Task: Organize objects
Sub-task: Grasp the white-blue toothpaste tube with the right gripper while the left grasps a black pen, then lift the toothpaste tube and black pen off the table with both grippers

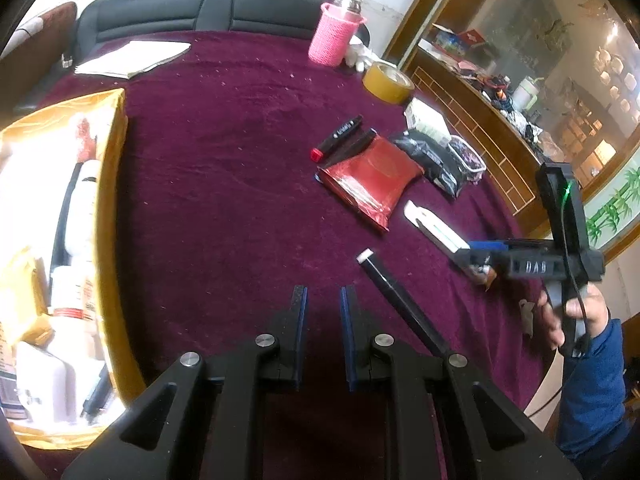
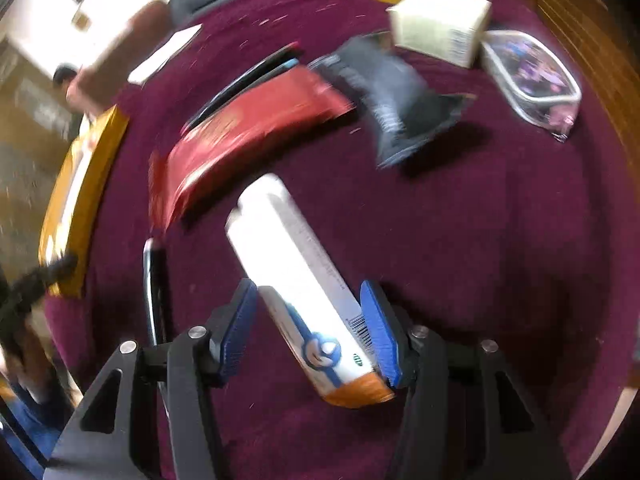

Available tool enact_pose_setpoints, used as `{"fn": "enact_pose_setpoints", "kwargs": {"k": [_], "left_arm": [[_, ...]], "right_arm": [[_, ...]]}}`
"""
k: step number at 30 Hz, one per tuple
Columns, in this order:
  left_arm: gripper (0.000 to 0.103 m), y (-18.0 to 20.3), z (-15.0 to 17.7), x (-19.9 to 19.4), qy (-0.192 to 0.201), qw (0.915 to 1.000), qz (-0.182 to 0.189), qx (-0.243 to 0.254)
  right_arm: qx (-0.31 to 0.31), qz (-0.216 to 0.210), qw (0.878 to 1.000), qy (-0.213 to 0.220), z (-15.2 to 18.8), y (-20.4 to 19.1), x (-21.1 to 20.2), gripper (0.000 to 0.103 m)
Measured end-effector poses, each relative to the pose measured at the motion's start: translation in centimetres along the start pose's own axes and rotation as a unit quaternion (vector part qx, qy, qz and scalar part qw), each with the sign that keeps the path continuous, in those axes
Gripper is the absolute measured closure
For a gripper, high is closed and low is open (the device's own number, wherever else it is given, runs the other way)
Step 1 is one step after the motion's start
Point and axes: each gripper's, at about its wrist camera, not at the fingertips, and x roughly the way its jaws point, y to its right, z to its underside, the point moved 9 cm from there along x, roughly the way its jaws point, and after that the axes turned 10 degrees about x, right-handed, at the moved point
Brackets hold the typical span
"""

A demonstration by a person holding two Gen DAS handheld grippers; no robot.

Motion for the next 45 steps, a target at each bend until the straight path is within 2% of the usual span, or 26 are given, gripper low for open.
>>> {"fn": "enact_pose_setpoints", "kwargs": {"k": [1,3,5,7,8,9,12,13,15,17,20,24,27,33,35,36,37,38,41,45], "left_arm": [[0.09,0.3,0.1,0.1,-0.002,1.0,0.002,0.002],[0.09,0.9,0.3,0.2,-0.006,0.9999,0.0,0.01],[0.09,1.3,0.4,0.2,-0.008,0.9999,0.0,0.014],[0.09,1.7,0.5,0.2,-0.011,0.9998,0.004,0.014],[0.09,1.9,0.5,0.3,-0.012,0.9998,0.009,0.012],[0.09,2.2,0.5,0.5,-0.015,0.9997,0.019,0.006],[0.09,3.3,0.4,1.3,-0.026,0.9981,0.053,-0.017],[0.09,3.7,0.4,1.7,-0.031,0.9971,0.064,-0.027],[0.09,4.6,0.5,2.5,-0.05,0.995,0.076,-0.04],[0.09,5.5,0.5,3.3,-0.063,0.993,0.086,-0.051],[0.09,7.0,0.9,4.8,-0.091,0.9896,0.09,-0.066],[0.088,8.6,1.1,6.6,-0.108,0.9904,0.06,-0.063],[0.071,8.8,1.2,7.6,-0.114,0.9918,0.017,-0.054],[0.071,9.6,0.5,8.1,-0.102,0.994,-0.038,0.008],[0.072,9.9,0.3,8.2,-0.1,0.9925,-0.057,0.043],[0.076,10.2,0.5,8.2,-0.095,0.9911,-0.065,0.068],[0.087,10.3,0.6,8.1,-0.092,0.9894,-0.071,0.087],[0.092,10.2,0.9,7.9,-0.088,0.987,-0.083,0.105],[0.092,10.0,1.5,7.4,-0.083,0.9889,-0.062,0.107],[0.092,9.1,1.8,5.4,-0.063,0.9886,-0.067,0.119]], "right_arm": [[-0.024,0.005,1.0,-0.003,0.5,-0.9,0.2,0.051],[-0.068,0.063,0.996,0.017,0.9,-1.9,0.9,0.051],[-0.084,0.082,0.992,0.037,0.8,-2.6,1.2,0.051],[-0.095,0.11,0.988,0.053,0.7,-2.9,1.4,0.061],[-0.094,0.121,0.987,0.057,1.1,-2.7,1.5,0.075],[-0.085,0.115,0.988,0.06,1.3,-2.6,1.3,0.083],[-0.032,0.061,0.993,0.099,0.9,-3.0,-0.4,0.085],[-0.011,0.032,0.992,0.12,0.7,-3.5,-0.9,0.085],[0.015,-0.003,0.989,0.145,0.3,-3.9,-1.4,0.085],[0.032,-0.013,0.983,0.181,-0.1,-3.8,-1.4,0.085],[0.057,-0.053,0.976,0.204,-0.8,-3.6,-0.7,0.085],[0.084,-0.081,0.971,0.211,-0.9,-1.7,-1.6,0.085],[0.087,-0.083,0.965,0.231,-1.3,-1.1,-3.1,0.085],[0.063,-0.087,0.961,0.253,-0.9,-2.3,-4.3,0.085],[0.061,-0.092,0.96,0.259,-1.0,-2.5,-4.6,0.085],[0.059,-0.095,0.959,0.261,-1.0,-2.5,-4.7,0.085],[0.06,-0.098,0.958,0.262,-0.8,-2.5,-4.8,0.085],[0.061,-0.098,0.958,0.262,-0.9,-2.5,-4.8,0.085],[0.061,-0.1,0.958,0.261,-0.9,-2.5,-4.8,0.085],[0.052,-0.101,0.959,0.262,-0.8,-2.9,-4.7,0.085]]}}
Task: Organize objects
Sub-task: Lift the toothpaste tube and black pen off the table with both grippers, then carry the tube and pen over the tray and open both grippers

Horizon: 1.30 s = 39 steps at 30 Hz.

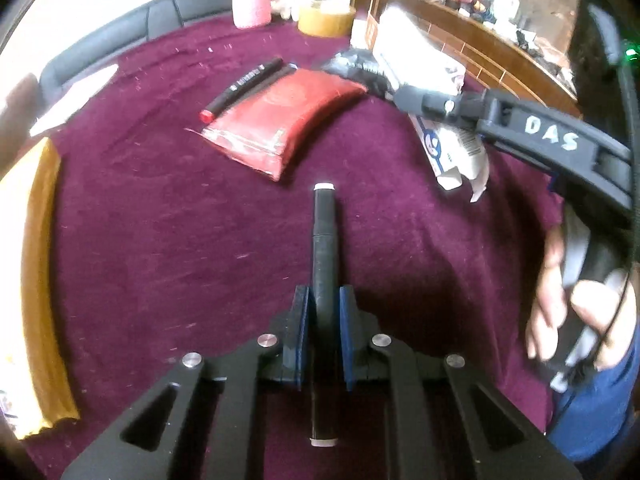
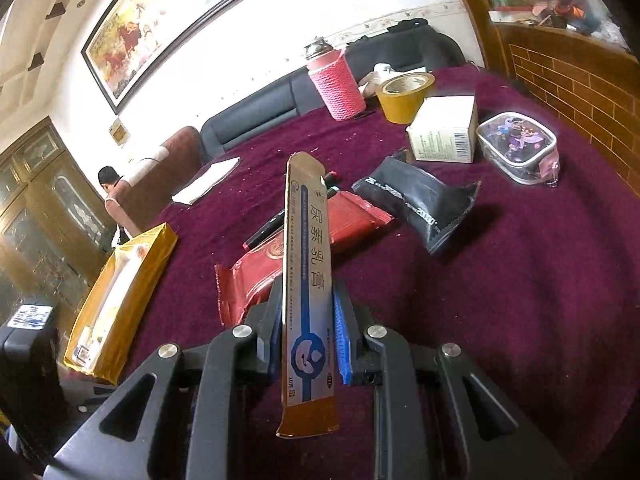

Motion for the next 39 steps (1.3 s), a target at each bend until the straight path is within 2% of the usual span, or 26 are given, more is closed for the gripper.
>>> {"fn": "enact_pose_setpoints", "kwargs": {"k": [2,6,16,26,39], "left_arm": [[0.092,-0.4,0.1,-1.0,0.012,0.9999,-0.001,-0.003],[0.092,-1.7,-0.8,-2.5,0.045,0.9986,-0.028,-0.005],[0.091,-7.0,-1.2,-6.6,0.11,0.9899,-0.082,-0.036],[0.091,-10.7,-0.2,-8.6,0.136,0.9847,-0.085,-0.067],[0.091,-16.4,1.9,-10.8,0.168,0.9757,-0.075,-0.119]], "right_arm": [[-0.006,-0.001,1.0,-0.002,0.1,-0.3,0.1,0.085],[-0.015,-0.003,1.0,-0.007,0.4,-0.6,0.3,0.085],[-0.032,-0.01,0.999,-0.017,1.2,-1.6,0.6,0.085],[0.031,-0.065,0.995,-0.073,3.3,-5.1,0.5,0.085],[-0.022,-0.092,0.988,-0.123,5.8,-14.7,3.5,0.084]]}}
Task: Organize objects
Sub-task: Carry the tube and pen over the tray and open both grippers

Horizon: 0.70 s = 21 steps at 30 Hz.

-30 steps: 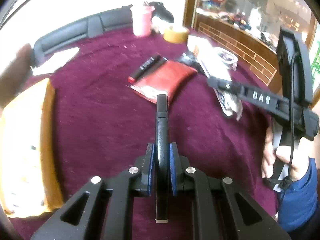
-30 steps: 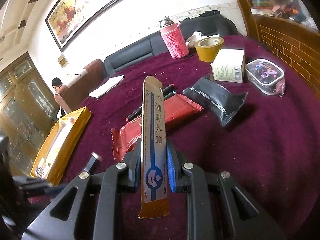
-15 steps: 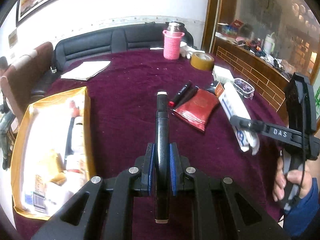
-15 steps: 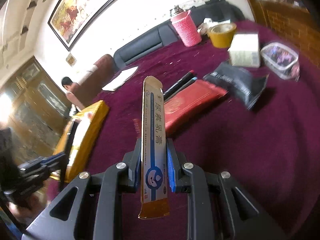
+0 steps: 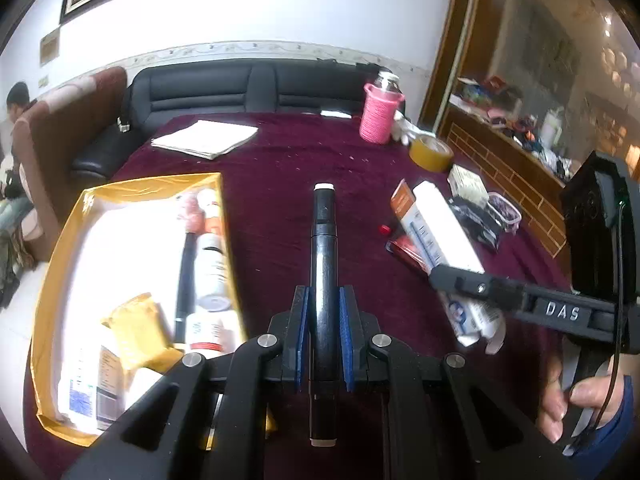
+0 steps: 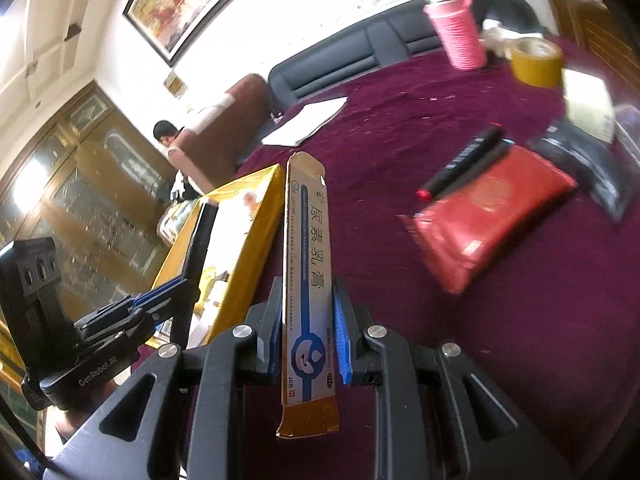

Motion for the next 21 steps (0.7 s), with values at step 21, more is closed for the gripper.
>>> {"fn": "enact_pose_setpoints", "kwargs": {"k": [21], "left_arm": [[0.091,-19.4,1.7,3.4,-0.045,0.9787,0.002,-0.2]], "right_arm": [[-0.034,-0.015,0.991,-0.129,-1.5,-12.6,14.9,0.084]]}}
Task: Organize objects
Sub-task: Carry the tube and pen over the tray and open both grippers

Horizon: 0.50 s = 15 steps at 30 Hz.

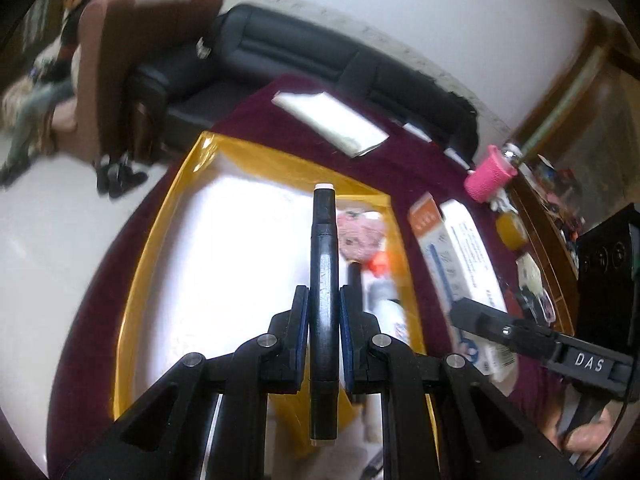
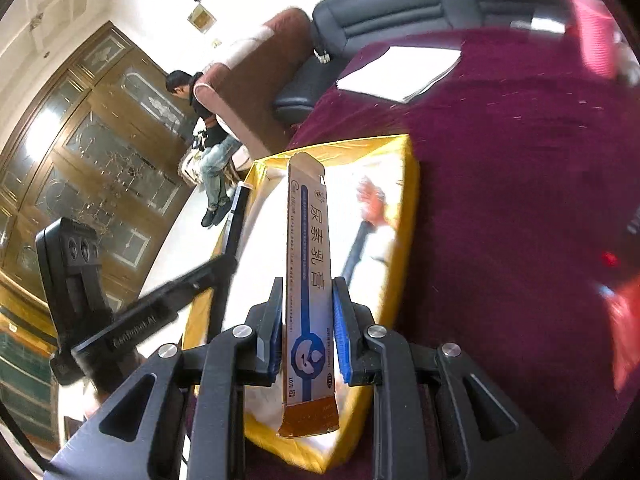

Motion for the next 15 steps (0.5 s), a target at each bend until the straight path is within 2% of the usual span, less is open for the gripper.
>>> {"fn": "enact_pose_setpoints", "kwargs": {"k": [8,15], "left_arm": [[0.091,-2.2,-0.6,4.4,-0.042,0.998,0.016,-0.045],[0.091,-2.8,0.0,5.9,-0.061,0.9949,0.041,-0.069]], "right_arm": [[0.052,0.019,0.998,-0.041,-3.0,0.3,8.5,0.084],[0.061,0.05,0.996,-0.039,-3.9,1.0,10.9,0.083]]}}
